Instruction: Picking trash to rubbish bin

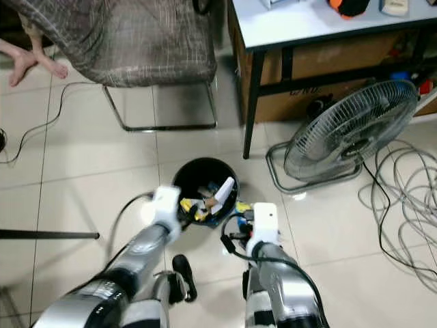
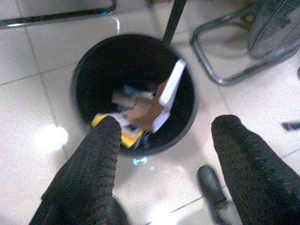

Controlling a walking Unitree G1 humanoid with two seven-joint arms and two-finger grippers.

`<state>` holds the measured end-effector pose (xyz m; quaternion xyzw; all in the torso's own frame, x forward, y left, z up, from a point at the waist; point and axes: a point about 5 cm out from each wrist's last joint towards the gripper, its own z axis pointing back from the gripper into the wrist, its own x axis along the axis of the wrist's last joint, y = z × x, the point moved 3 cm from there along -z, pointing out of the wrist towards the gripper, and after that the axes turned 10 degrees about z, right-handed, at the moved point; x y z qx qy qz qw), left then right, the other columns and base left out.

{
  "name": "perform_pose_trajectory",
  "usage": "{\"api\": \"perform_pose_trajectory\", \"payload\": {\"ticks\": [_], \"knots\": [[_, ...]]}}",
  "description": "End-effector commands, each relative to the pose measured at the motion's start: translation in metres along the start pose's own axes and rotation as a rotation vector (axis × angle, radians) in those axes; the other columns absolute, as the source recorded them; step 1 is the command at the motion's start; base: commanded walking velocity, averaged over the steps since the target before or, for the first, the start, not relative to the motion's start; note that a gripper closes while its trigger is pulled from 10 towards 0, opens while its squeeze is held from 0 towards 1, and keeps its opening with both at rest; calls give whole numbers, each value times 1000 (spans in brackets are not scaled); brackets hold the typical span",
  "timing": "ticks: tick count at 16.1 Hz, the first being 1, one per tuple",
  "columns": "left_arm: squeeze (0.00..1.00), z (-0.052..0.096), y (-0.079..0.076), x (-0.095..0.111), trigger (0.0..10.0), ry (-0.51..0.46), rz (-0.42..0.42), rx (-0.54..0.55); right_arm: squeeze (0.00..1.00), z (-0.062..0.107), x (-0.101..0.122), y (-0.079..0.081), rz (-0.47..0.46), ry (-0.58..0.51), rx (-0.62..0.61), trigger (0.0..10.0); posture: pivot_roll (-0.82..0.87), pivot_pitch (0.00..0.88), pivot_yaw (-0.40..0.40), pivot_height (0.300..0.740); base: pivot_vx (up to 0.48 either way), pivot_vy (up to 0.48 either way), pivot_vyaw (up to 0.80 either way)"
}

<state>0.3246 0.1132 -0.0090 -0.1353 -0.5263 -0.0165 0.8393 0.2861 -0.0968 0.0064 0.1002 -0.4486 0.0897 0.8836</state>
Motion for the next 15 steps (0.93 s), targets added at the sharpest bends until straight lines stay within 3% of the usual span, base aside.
{"api": "perform_pose_trajectory", "payload": {"ticks": [1, 3, 6, 7, 9, 11, 12, 13, 14, 15], "knots": [[1000, 12, 11, -21, 10000, 43, -17, -9, 0, -4, -16, -3, -13, 46, 5, 10000, -215, 397, 80, 740, 0, 0, 0], [1000, 29, 26, -37, 10000, 42, -37, -21, 0, -17, -14, -9, 10, 61, 8, 10000, -139, 403, 87, 740, 0, 0, 0], [1000, 53, 31, -46, 10000, -4, -16, -55, 0, -29, -5, -7, 59, 45, 36, 10000, -71, 408, 94, 740, 0, 0, 0], [1000, 59, 30, -46, 10000, -14, -13, -62, 0, -32, -2, -7, 64, 35, 37, 10000, -46, 410, 98, 740, 0, 0, 0], [1000, 91, 23, -51, 10000, -8, -15, -128, 0, -41, 14, -7, 55, -4, 41, 10000, -1, 416, 108, 740, 0, 0, 0], [1000, 112, 17, -52, 10000, 21, -22, -183, 0, -44, 23, -7, 49, -28, 45, 10000, 33, 412, 108, 740, 0, 0, 0], [827, 121, 17, -52, 10000, 30, -18, -205, 0, -46, 29, -6, 33, -47, 55, 10000, 54, 403, 104, 740, 0, 0, 0], [369, 124, 18, -50, 10000, 34, -16, -207, 0, -47, 32, -4, 19, -58, 66, 10000, 67, 396, 102, 740, 0, 0, 0], [94, 125, 19, -49, 10000, 37, -13, -202, 0, -48, 35, -2, 5, -68, 75, 10000, 79, 391, 102, 740, 0, 0, 0], [67, 128, 20, -47, 10000, 43, -8, -195, 0, -49, 40, 3, -4, -82, 92, 10000, 91, 384, 102, 740, 0, 0, 0]]}}
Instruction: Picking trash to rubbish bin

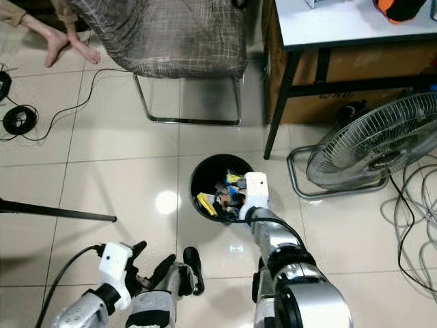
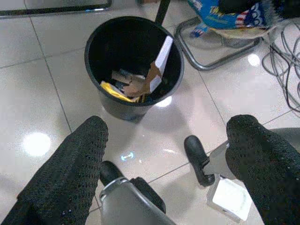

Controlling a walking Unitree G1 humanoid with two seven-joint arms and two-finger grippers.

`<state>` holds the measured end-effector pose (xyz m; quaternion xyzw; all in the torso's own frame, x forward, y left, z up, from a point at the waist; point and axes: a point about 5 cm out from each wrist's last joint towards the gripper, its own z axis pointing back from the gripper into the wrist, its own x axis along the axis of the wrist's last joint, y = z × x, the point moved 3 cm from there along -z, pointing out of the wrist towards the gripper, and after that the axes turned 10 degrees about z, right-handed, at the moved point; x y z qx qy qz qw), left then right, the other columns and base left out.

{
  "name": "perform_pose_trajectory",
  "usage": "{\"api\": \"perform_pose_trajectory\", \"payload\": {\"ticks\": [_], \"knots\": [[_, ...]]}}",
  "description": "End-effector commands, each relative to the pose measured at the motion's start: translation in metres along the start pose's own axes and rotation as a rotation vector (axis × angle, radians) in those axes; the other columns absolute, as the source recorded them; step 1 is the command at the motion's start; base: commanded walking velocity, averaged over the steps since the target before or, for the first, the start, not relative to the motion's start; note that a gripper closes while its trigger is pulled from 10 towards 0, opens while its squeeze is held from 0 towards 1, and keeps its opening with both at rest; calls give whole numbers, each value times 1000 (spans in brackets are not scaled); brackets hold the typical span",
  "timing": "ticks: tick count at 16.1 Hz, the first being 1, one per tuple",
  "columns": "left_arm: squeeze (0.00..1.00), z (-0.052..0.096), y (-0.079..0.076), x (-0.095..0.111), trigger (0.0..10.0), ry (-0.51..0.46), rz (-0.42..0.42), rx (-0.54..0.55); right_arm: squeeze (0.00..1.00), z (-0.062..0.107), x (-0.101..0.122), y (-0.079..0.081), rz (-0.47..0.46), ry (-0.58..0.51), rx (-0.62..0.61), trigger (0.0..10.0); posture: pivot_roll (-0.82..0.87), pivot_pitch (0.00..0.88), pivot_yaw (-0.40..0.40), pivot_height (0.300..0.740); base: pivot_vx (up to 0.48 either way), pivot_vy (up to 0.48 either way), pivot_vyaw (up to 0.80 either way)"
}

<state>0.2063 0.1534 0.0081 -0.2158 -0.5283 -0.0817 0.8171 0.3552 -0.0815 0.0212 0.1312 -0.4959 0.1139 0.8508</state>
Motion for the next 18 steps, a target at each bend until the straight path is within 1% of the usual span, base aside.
{"api": "perform_pose_trajectory", "payload": {"ticks": [1, 3, 4, 5, 7, 8, 9, 12, 14, 15, 16, 17, 18], "knots": [[67, 12, 0, -13, 10000, 69, 40, 1, 0, -1, -9, 9, -34, 19, 27, 10000, 96, 381, 104, 740, 0, 0, 0], [71, 20, -10, -15, 10000, 121, 59, -56, 0, -3, -5, 14, -47, 4, 46, 10000, 96, 381, 104, 740, 0, 0, 0], [71, 24, -11, -18, 10000, 150, 51, -79, 0, -3, -4, 16, -54, 1, 54, 10000, 116, 376, 119, 740, 0, 0, 0], [67, 26, -12, -20, 10000, 163, 46, -86, 0, -3, -4, 17, -57, 1, 57, 10000, 118, 376, 120, 740, 0, 0, 0], [71, 32, -10, -18, 10000, 182, 44, -78, 0, -4, -5, 22, -93, -10, 85, 10000, 136, 387, 132, 740, 0, 0, 0], [75, 36, -11, -17, 10000, 194, 47, -78, 0, -4, -4, 26, -136, -28, 111, 10000, 143, 391, 136, 740, 0, 0, 0], [71, 38, -13, -16, 10000, 202, 49, -80, 0, -3, -4, 27, -153, -37, 121, 10000, 153, 397, 139, 740, 0, 0, 0], [67, 47, -16, -18, 10000, 216, 57, -78, 0, -3, -3, 29, -172, -58, 144, 10000, 179, 411, 147, 740, 0, 0, 0], [71, 54, -18, -21, 10000, 233, 64, -73, 0, -3, 2, 29, -177, -80, 141, 10000, 195, 419, 154, 740, 0, 0, 0], [71, 57, -18, -22, 10000, 239, 66, -70, 0, -4, 3, 25, -162, -83, 120, 10000, 198, 421, 156, 740, 0, 0, 0], [67, 58, -18, -20, 10000, 241, 67, -68, 0, -3, 4, 21, -147, -85, 101, 10000, 198, 421, 156, 740, 0, 0, 0], [67, 58, -18, -20, 10000, 241, 67, -68, 0, -3, 4, 21, -147, -85, 101, 10000, 198, 421, 156, 740, 0, 0, 0], [63, 60, -18, -19, 10000, 243, 68, -64, 0, -3, 5, 14, -125, -88, 66, 10000, 201, 422, 157, 740, 0, 0, 0]]}}
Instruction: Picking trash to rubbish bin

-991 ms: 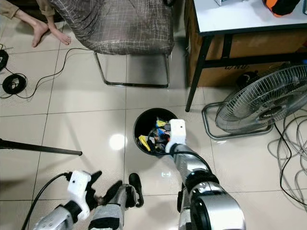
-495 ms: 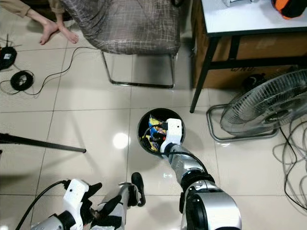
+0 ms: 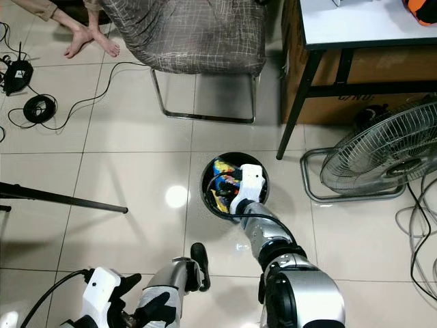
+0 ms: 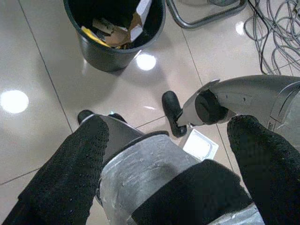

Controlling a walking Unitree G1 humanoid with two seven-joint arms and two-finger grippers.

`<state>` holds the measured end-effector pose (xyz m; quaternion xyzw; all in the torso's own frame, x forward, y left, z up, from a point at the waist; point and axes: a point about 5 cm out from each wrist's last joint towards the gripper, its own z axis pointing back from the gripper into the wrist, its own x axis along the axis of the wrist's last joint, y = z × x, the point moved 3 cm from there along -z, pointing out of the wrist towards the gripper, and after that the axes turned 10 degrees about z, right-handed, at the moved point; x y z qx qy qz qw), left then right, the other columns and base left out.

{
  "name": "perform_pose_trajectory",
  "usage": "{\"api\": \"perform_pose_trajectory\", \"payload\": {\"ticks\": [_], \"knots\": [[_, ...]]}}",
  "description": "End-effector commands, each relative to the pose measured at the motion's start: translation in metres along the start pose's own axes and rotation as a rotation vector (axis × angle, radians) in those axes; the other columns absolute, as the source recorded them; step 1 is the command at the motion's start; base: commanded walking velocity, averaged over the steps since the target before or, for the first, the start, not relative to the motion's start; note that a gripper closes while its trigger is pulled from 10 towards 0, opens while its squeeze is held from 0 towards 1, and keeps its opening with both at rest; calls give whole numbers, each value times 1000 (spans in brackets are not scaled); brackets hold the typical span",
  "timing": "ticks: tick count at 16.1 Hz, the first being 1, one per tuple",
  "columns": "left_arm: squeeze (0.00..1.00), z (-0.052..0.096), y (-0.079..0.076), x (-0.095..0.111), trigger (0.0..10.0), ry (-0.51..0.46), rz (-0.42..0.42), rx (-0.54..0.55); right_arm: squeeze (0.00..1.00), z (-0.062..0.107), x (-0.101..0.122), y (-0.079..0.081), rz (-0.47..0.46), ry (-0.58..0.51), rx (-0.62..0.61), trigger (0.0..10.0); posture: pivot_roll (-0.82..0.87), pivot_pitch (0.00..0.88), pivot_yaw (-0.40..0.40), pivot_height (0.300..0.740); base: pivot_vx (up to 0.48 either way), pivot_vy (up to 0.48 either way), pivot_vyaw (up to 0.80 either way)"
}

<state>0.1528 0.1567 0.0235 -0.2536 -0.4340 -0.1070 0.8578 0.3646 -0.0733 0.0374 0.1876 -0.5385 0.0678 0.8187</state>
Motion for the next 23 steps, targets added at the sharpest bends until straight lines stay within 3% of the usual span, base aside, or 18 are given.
{"api": "perform_pose_trajectory", "payload": {"ticks": [1, 3, 4, 18, 20, 23], "knots": [[67, 8, 3, -10, 10000, 43, 30, 27, 0, 4, -10, -9, 9, 28, -49, 10000, 194, 422, 155, 740, 0, 0, 0], [71, 6, 4, -11, 10000, 44, 34, 29, 0, 6, -6, -19, 16, 18, -78, 10000, 185, 420, 150, 740, 0, 0, 0], [71, 3, 3, -12, 10000, 43, 36, 25, 1000, 6, -3, -23, 45, 15, -97, 10000, 178, 418, 144, 740, 0, 0, 0], [67, 0, -8, 1, 10000, 26, 33, 20, 1000, 3, 11, -17, 26, -47, -39, 10000, 158, 404, 125, 740, 0, 0, 0], [55, -6, -3, 4, 10000, 13, 29, 30, 1000, 3, 11, -16, 31, -50, -24, 10000, 143, 385, 111, 740, 0, 0, 0], [67, -23, 16, 24, 10000, -108, -1, 127, 1000, 4, 12, -16, 123, -58, -17, 10000, 101, 334, 75, 740, 0, 0, 0]]}}
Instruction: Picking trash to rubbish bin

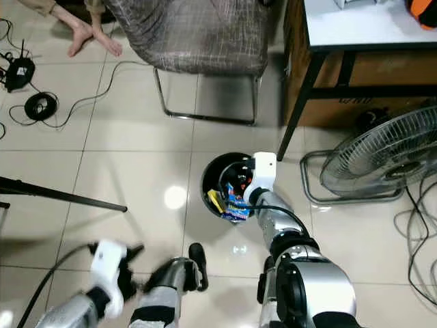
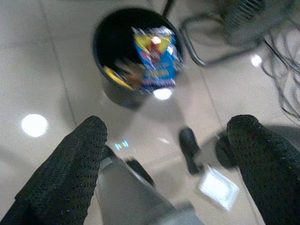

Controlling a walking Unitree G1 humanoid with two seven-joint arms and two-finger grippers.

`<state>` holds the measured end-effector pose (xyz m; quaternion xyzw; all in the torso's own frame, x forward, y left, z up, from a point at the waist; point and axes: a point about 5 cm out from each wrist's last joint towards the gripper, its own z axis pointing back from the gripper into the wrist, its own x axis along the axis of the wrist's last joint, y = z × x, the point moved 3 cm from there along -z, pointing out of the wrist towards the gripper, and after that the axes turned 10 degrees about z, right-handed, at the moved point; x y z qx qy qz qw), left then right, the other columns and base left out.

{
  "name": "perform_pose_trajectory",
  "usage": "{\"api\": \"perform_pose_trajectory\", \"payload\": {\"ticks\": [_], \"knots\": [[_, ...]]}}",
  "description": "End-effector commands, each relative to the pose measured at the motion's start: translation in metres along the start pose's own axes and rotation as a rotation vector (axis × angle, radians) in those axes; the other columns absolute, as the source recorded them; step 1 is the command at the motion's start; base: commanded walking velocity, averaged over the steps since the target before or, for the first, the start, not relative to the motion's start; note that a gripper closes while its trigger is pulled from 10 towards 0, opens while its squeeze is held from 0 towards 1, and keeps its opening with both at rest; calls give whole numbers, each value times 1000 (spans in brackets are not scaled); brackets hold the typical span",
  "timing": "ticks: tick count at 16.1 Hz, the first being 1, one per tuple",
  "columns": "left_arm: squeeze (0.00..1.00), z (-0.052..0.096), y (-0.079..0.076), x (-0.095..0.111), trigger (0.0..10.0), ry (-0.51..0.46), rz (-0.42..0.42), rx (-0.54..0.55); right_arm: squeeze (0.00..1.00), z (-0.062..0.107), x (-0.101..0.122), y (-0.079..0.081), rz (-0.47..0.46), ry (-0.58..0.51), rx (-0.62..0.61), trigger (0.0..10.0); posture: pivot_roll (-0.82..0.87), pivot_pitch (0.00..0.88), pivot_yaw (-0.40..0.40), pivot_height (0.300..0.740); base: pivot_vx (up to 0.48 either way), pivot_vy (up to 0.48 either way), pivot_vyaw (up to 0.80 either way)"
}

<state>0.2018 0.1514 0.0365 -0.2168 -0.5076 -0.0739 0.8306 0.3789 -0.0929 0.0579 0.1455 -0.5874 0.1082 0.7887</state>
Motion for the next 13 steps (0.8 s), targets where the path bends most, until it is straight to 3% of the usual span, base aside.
{"api": "perform_pose_trajectory", "payload": {"ticks": [1, 2, 3, 4, 7, 9, 11, 13], "knots": [[63, -1, 10, -11, 10000, 19, 6, 67, 1000, 4, -14, 1, 45, 31, -9, 10000, 88, 317, 66, 740, 0, 0, 0], [59, -9, 13, -10, 10000, 5, 7, 80, 1000, 6, -15, -2, 102, 30, -42, 10000, 75, 304, 61, 740, 0, 0, 0], [55, -15, 15, -8, 10000, -13, 8, 92, 608, 8, -16, -4, 106, 13, -54, 10000, 64, 291, 57, 740, 0, 0, 0], [16, -21, 19, -6, 10000, -31, 5, 117, 0, 10, -18, -6, 108, 1, -63, 10000, 47, 267, 51, 740, 0, 0, 0], [0, -39, 36, 12, 10000, -121, -29, 230, 0, 17, -23, 6, 139, -64, -30, 10000, 15, 216, 40, 740, 0, 0, 0], [0, -45, 38, 19, 10000, -151, -32, 245, 0, 19, -22, 15, 172, -90, -7, 10000, 5, 200, 41, 740, 0, 0, 0], [0, -55, 44, 28, 10000, -182, -35, 278, 0, 22, -8, 31, 179, -176, 33, 10000, -9, 164, 44, 740, 0, 0, 0], [0, -63, 45, 34, 10000, -192, -22, 284, 0, 22, 3, 33, 174, -207, 35, 10000, -17, 141, 46, 740, 0, 0, 506]]}}
